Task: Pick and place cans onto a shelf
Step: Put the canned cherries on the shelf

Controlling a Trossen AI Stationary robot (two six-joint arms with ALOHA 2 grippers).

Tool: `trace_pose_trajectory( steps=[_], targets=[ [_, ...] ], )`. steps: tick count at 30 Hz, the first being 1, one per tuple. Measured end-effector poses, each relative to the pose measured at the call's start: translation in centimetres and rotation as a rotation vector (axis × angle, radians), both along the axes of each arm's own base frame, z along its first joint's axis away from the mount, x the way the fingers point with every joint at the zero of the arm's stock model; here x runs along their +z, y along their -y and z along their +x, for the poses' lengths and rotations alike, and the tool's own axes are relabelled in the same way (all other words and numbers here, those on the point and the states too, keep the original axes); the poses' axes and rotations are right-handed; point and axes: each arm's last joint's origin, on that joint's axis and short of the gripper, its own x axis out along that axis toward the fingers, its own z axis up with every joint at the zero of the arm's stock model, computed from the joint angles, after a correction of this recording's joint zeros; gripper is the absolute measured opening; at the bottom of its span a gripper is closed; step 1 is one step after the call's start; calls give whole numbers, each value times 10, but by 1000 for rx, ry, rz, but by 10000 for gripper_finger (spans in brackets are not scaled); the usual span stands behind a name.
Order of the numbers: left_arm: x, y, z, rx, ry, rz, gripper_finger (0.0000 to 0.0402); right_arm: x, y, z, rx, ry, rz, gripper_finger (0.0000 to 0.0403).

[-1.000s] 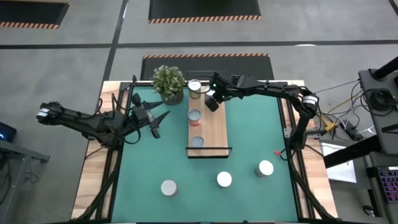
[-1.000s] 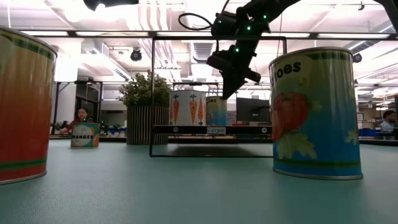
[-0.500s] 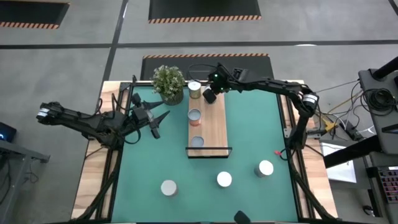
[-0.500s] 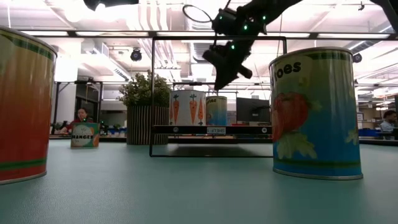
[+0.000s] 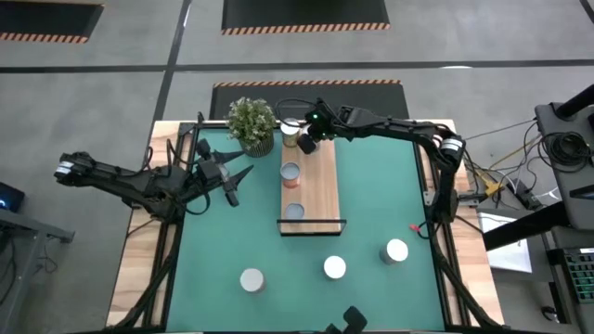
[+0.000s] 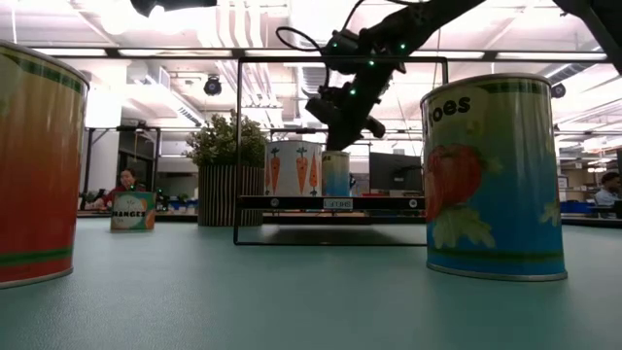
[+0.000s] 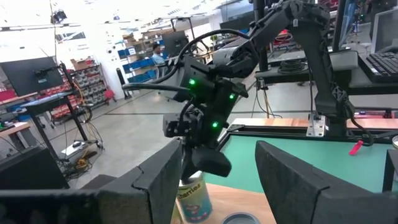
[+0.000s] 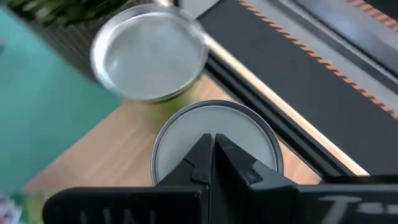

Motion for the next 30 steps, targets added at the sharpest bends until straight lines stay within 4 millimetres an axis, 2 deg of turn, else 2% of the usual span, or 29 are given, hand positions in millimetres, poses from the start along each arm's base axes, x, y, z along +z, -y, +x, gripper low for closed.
trace_pose_trajectory(
  steps=[5,10,20,30],
  targets=[
    [0,0,0,0,0,0,187,-1,3,0,-127,45,10,9],
    [0,0,0,0,0,0,187,0,6,1,-181,93,26,9],
    [0,0,0,0,1,0,187,-5,11,6,-190,117,18,9],
    [0,0,0,0,1,0,187,0,7,4,-185,126,24,9]
  ],
)
